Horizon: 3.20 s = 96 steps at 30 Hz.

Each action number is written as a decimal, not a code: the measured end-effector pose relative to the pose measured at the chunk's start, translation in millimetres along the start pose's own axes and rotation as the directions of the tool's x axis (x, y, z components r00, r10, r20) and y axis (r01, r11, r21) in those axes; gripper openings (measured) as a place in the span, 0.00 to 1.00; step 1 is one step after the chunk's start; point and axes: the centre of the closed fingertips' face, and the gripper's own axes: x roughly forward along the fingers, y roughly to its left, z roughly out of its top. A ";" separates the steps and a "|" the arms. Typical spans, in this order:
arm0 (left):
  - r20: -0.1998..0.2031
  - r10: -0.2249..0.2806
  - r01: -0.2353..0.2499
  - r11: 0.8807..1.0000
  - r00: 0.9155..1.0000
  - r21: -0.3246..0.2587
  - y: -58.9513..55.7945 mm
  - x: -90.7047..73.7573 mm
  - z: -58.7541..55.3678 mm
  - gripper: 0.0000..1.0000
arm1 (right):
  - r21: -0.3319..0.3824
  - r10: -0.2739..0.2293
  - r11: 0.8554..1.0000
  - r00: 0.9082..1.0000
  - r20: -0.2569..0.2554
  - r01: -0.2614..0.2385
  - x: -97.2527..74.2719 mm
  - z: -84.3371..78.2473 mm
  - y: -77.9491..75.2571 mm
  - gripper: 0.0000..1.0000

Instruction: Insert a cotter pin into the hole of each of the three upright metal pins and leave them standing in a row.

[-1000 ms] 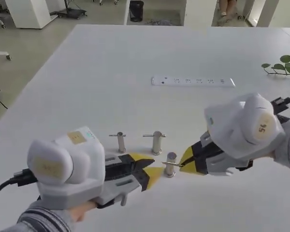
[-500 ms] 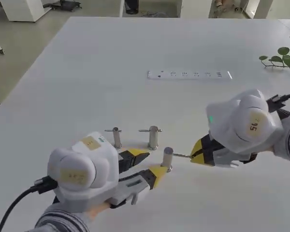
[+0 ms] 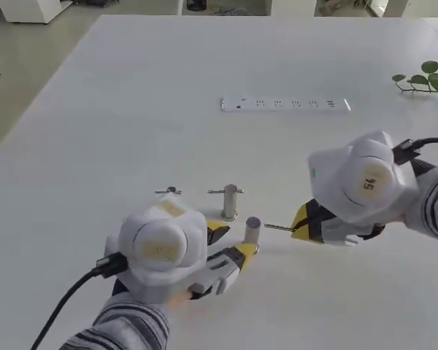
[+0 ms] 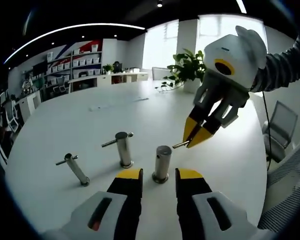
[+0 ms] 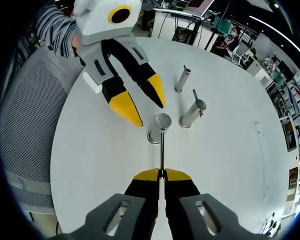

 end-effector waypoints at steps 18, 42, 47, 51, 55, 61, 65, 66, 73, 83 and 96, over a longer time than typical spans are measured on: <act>-0.047 -0.005 0.003 0.999 0.999 -0.041 -7.3 24.9 -12.9 0.16 | -0.016 0.021 1.000 1.000 -0.014 -0.021 9.0 1.6 2.8 0.00; -0.053 0.013 -0.014 1.000 0.999 -0.018 -6.1 28.8 -17.5 0.10 | -0.105 0.016 0.994 1.000 0.022 -0.014 0.8 11.4 -0.5 0.00; -0.053 0.020 -0.020 1.000 0.998 -0.007 -5.2 30.9 -19.2 0.10 | -0.107 0.025 0.994 0.998 0.057 -0.018 -0.6 15.5 0.3 0.00; -0.054 0.019 -0.020 1.000 0.998 -0.006 -4.6 31.8 -19.6 0.10 | -0.112 0.027 0.994 0.997 0.074 -0.018 0.0 20.6 0.3 0.00; -0.055 0.021 -0.022 1.000 0.998 -0.013 -4.7 31.9 -19.7 0.10 | -0.125 0.020 0.992 0.997 0.073 -0.011 0.4 23.2 -0.6 0.00; -0.052 0.024 -0.025 0.999 0.998 -0.026 -4.4 32.9 -19.6 0.10 | -0.131 0.017 0.991 0.997 0.081 -0.006 3.1 29.8 -1.3 0.00; -0.052 0.027 -0.029 0.999 0.998 -0.030 -4.1 33.5 -19.9 0.10 | -0.119 0.018 0.993 0.996 0.086 -0.008 3.4 32.8 0.1 0.00; -0.052 0.028 -0.030 0.999 0.998 -0.030 -4.1 33.7 -20.0 0.10 | -0.112 0.017 0.994 0.996 0.086 -0.007 3.4 32.9 0.5 0.00; -0.052 0.031 -0.034 0.999 0.998 -0.041 -3.6 34.6 -21.1 0.10 | -0.073 0.013 0.997 0.995 0.102 -0.005 5.4 38.6 1.0 0.00; -0.047 0.033 -0.035 0.998 0.998 -0.055 -4.0 35.3 -20.5 0.10 | -0.034 0.005 0.999 0.992 0.127 -0.001 6.7 43.9 2.4 0.00; -0.047 0.031 -0.034 0.998 0.998 -0.053 -5.1 34.7 -20.9 0.10 | 0.023 -0.021 1.000 0.989 0.148 0.018 -5.0 38.7 -1.5 0.02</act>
